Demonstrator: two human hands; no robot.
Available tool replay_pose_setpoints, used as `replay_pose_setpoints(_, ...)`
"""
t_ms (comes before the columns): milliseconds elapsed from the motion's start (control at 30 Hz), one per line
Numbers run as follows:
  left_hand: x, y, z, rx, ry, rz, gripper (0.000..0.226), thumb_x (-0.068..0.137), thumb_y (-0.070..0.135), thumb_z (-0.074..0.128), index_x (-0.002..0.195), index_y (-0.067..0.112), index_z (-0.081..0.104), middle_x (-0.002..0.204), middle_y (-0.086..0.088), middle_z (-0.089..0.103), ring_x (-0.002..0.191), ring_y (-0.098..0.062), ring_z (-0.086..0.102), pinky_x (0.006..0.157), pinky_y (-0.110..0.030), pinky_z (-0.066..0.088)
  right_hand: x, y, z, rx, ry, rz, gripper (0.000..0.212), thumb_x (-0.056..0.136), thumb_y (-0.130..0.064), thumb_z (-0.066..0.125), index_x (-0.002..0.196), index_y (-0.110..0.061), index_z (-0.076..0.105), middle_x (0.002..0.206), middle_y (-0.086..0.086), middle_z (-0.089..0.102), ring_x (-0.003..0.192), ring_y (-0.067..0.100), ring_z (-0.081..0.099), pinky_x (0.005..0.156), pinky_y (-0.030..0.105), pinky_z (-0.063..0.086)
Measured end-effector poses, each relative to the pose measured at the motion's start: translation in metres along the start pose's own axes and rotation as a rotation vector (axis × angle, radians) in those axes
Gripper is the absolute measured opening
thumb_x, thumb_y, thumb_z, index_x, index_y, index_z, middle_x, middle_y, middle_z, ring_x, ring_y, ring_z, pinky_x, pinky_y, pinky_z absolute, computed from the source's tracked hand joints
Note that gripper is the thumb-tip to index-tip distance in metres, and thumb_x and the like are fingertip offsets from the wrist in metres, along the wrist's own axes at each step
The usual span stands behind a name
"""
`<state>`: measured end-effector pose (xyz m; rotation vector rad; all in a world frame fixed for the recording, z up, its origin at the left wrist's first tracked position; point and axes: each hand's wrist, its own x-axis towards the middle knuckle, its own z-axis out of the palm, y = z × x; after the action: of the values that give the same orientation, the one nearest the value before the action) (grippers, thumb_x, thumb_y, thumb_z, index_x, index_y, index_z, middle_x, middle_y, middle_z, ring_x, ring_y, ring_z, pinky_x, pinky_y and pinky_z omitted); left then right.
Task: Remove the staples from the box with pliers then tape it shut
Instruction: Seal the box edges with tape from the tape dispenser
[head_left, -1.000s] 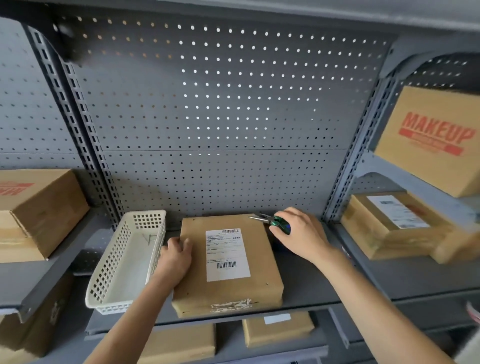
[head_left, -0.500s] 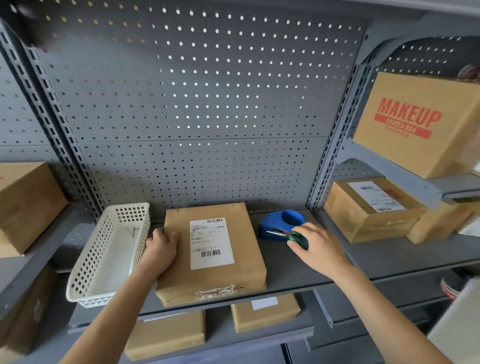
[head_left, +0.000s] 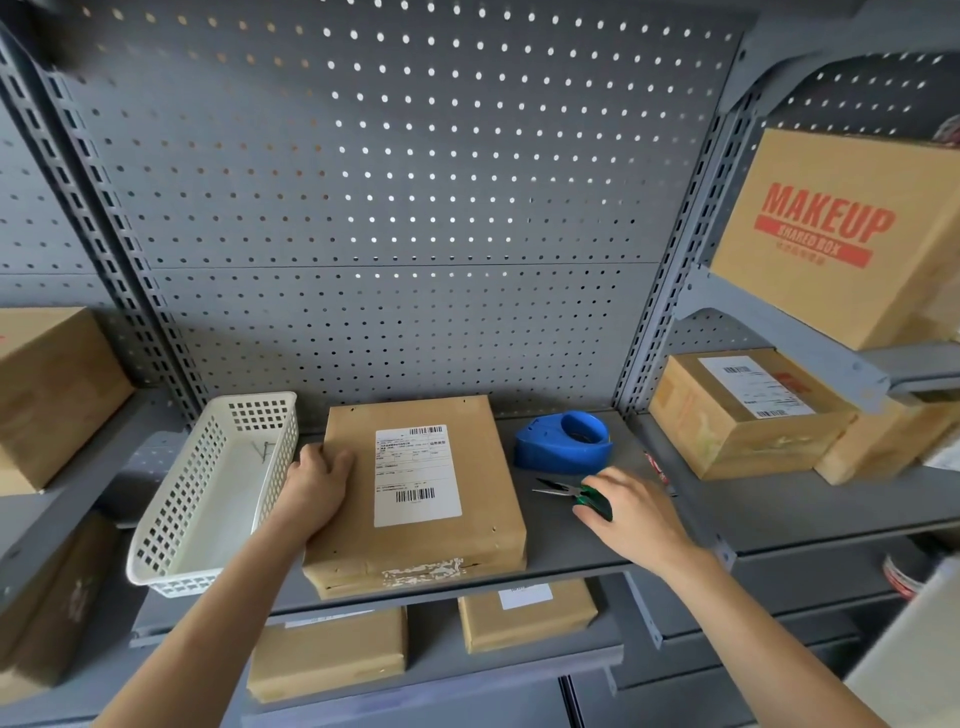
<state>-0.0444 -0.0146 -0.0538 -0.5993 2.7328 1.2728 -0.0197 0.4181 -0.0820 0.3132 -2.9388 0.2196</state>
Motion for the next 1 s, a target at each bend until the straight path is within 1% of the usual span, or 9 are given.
replay_pose_setpoints(133, 0.001, 0.002, 0.001, 0.006, 0.01, 0.003, 0.063, 0.1, 0.052, 0.043, 0.147, 0.011, 0.035, 0.141, -0.02, 0.049, 0.124, -0.038, 0.052, 0.101, -0.05, 0.044, 0.0, 0.003, 0.01, 0.007, 0.019, -0.031, 0.05, 0.095, -0.063, 0.055, 0.123, -0.025, 0.071, 0.116, -0.01, 0.067, 0.112, 0.016, 0.062, 0.088, 0.035, 0.053)
replay_pose_setpoints(233, 0.001, 0.002, 0.001, 0.003, 0.009, 0.002, 0.064, 0.1, 0.052, 0.043, 0.148, 0.012, 0.034, 0.142, -0.02, 0.048, 0.125, -0.037, 0.051, 0.102, -0.05, 0.043, 0.0, 0.004, 0.016, 0.024, 0.029, -0.054, 0.051, 0.096, -0.062, 0.057, 0.125, -0.023, 0.071, 0.12, -0.01, 0.068, 0.114, 0.015, 0.061, 0.093, 0.034, 0.052)
replay_pose_setpoints(400, 0.002, 0.0, 0.001, -0.011, 0.013, 0.003, 0.065, 0.1, 0.053, 0.044, 0.149, 0.012, 0.033, 0.143, -0.019, 0.048, 0.126, -0.037, 0.05, 0.104, -0.05, 0.043, -0.001, 0.005, 0.025, 0.047, 0.069, -0.099, 0.056, 0.094, -0.063, 0.057, 0.123, -0.018, 0.072, 0.118, -0.006, 0.068, 0.112, 0.018, 0.061, 0.098, 0.037, 0.051)
replay_pose_setpoints(600, 0.0, 0.002, 0.002, 0.006, 0.021, 0.016, 0.065, 0.101, 0.051, 0.044, 0.15, 0.011, 0.033, 0.145, -0.019, 0.047, 0.128, -0.037, 0.049, 0.102, -0.047, 0.041, -0.003, 0.005, 0.029, 0.089, 0.034, -0.1, 0.066, 0.097, -0.068, 0.039, 0.131, -0.019, 0.067, 0.127, -0.006, 0.061, 0.121, 0.016, 0.055, 0.106, 0.035, 0.044)
replay_pose_setpoints(667, 0.001, 0.001, 0.002, 0.004, 0.021, 0.017, 0.065, 0.1, 0.051, 0.044, 0.15, 0.011, 0.033, 0.144, -0.018, 0.047, 0.128, -0.036, 0.049, 0.102, -0.047, 0.041, -0.003, 0.005, 0.03, 0.097, 0.022, -0.097, 0.064, 0.099, -0.066, 0.041, 0.133, -0.018, 0.066, 0.129, -0.006, 0.06, 0.123, 0.016, 0.055, 0.108, 0.036, 0.044)
replay_pose_setpoints(800, 0.003, -0.002, 0.0, -0.015, 0.013, 0.012, 0.065, 0.098, 0.053, 0.046, 0.147, 0.012, 0.036, 0.141, -0.018, 0.05, 0.124, -0.036, 0.052, 0.103, -0.05, 0.044, -0.005, 0.005, 0.028, 0.137, 0.062, -0.11, 0.053, 0.1, -0.057, 0.051, 0.132, -0.017, 0.066, 0.128, -0.006, 0.062, 0.122, 0.016, 0.056, 0.107, 0.037, 0.045)
replay_pose_setpoints(867, 0.003, -0.002, -0.001, -0.013, 0.013, 0.01, 0.065, 0.098, 0.053, 0.047, 0.147, 0.012, 0.036, 0.14, -0.018, 0.051, 0.124, -0.036, 0.052, 0.103, -0.049, 0.044, -0.004, 0.004, 0.024, 0.187, 0.125, -0.096, 0.045, 0.099, -0.048, 0.059, 0.13, -0.016, 0.067, 0.126, -0.005, 0.065, 0.121, 0.016, 0.057, 0.106, 0.037, 0.046)
replay_pose_setpoints(933, 0.003, -0.001, -0.001, -0.017, 0.015, 0.018, 0.065, 0.098, 0.052, 0.048, 0.147, 0.012, 0.036, 0.14, -0.018, 0.051, 0.125, -0.036, 0.052, 0.104, -0.05, 0.044, 0.002, 0.002, 0.018, 0.216, 0.222, -0.081, 0.036, 0.099, -0.035, 0.066, 0.126, -0.013, 0.069, 0.123, -0.002, 0.067, 0.119, 0.018, 0.06, 0.105, 0.033, 0.046)
replay_pose_setpoints(1000, 0.001, 0.0, -0.001, -0.023, 0.018, 0.028, 0.064, 0.097, 0.052, 0.049, 0.147, 0.013, 0.036, 0.141, -0.017, 0.051, 0.125, -0.035, 0.052, 0.104, -0.05, 0.044, 0.014, -0.001, 0.009, 0.23, 0.319, -0.093, 0.025, 0.097, -0.024, 0.07, 0.119, -0.01, 0.071, 0.116, 0.0, 0.069, 0.112, 0.022, 0.063, 0.1, 0.025, 0.043)
